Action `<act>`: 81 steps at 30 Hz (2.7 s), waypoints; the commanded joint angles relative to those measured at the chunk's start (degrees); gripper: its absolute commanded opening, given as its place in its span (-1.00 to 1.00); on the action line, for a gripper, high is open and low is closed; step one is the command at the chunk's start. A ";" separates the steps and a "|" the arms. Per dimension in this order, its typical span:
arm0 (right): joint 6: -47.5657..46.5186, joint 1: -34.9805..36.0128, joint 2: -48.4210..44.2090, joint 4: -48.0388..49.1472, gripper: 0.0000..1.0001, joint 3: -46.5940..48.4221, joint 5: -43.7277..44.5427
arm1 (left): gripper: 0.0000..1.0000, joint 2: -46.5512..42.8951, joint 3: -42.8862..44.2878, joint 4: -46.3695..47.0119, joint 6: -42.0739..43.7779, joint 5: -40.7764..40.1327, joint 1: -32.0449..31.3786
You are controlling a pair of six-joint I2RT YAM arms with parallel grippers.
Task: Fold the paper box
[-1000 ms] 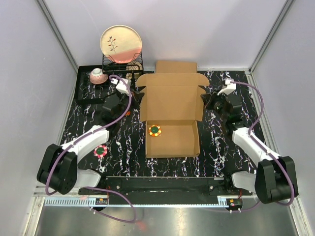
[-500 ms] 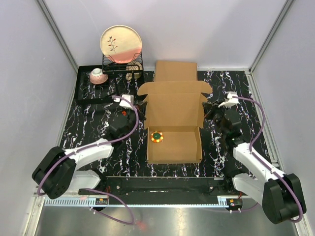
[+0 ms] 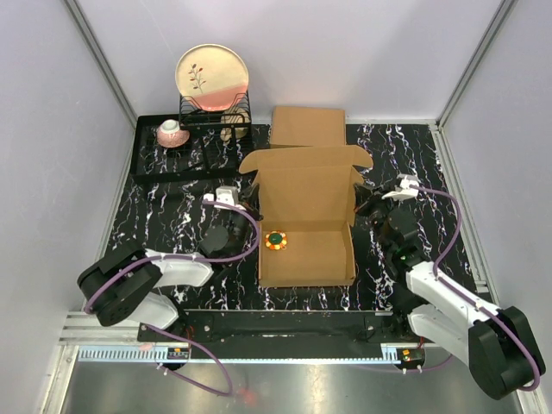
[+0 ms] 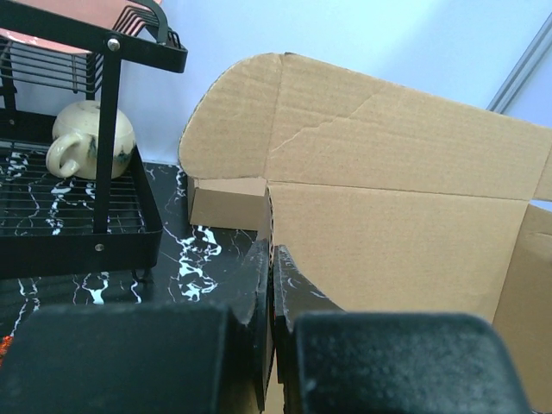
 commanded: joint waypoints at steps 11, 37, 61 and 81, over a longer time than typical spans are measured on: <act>-4.13 7.38 0.76 8.46 -1.00 -9.93 8.01 | -1.00 7.25 -0.03 21.08 18.61 2.16 -9.96; 3.07 20.04 -6.36 -0.21 -0.94 -16.45 17.51 | -0.99 10.14 -4.16 21.08 14.60 -6.17 -24.45; 5.27 21.71 -9.52 -4.35 -0.99 -16.45 20.41 | -1.00 4.52 5.59 21.08 29.17 -17.95 -25.78; 4.65 24.87 15.69 19.37 -1.00 -10.91 18.91 | -1.00 -3.74 -0.64 21.08 18.90 -11.20 -8.38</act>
